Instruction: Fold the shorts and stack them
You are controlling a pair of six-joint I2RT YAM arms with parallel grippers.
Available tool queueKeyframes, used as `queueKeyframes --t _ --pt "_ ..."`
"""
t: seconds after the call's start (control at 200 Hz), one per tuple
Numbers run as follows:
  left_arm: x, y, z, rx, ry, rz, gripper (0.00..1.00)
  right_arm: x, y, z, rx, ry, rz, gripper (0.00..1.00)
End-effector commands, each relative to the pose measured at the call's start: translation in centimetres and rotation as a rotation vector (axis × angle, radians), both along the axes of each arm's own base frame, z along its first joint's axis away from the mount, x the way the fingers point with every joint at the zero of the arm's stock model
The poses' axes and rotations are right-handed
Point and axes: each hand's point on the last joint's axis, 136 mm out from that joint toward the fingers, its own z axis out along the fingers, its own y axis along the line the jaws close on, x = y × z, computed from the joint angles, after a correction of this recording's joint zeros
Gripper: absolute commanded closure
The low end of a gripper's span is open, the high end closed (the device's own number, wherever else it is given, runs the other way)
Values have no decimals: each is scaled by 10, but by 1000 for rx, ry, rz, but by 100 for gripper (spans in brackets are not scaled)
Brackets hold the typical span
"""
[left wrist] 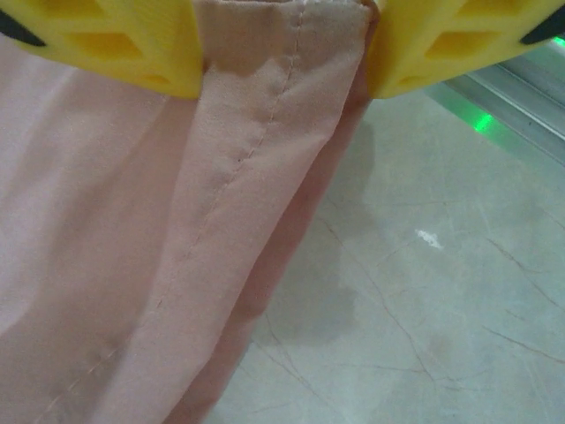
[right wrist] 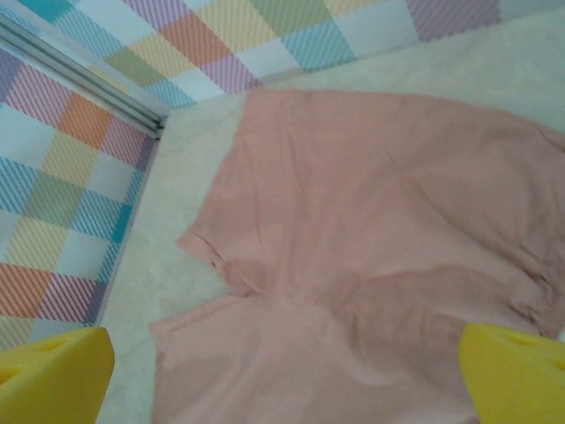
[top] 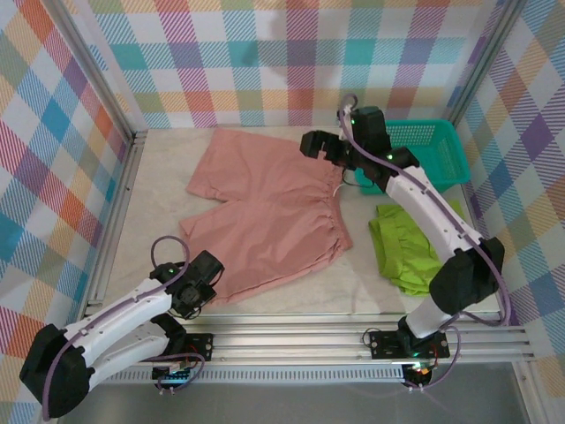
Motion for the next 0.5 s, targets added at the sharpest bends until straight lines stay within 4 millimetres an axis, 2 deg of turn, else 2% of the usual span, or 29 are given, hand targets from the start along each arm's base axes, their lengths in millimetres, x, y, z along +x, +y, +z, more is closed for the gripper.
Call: queueKeyframes --t 0.0,0.16,0.295,0.495 --pt "2 -4 -6 -16 -16 4 54 -19 -12 -8 -20 -5 -1 1" --pt "2 -1 -7 -2 -21 8 71 -50 -30 -42 -63 57 -17 1" --pt "9 6 9 31 -73 4 86 -83 -47 -84 -90 182 -52 0" --pt "19 5 26 22 -148 -7 96 -135 -80 -148 -132 367 -159 2"
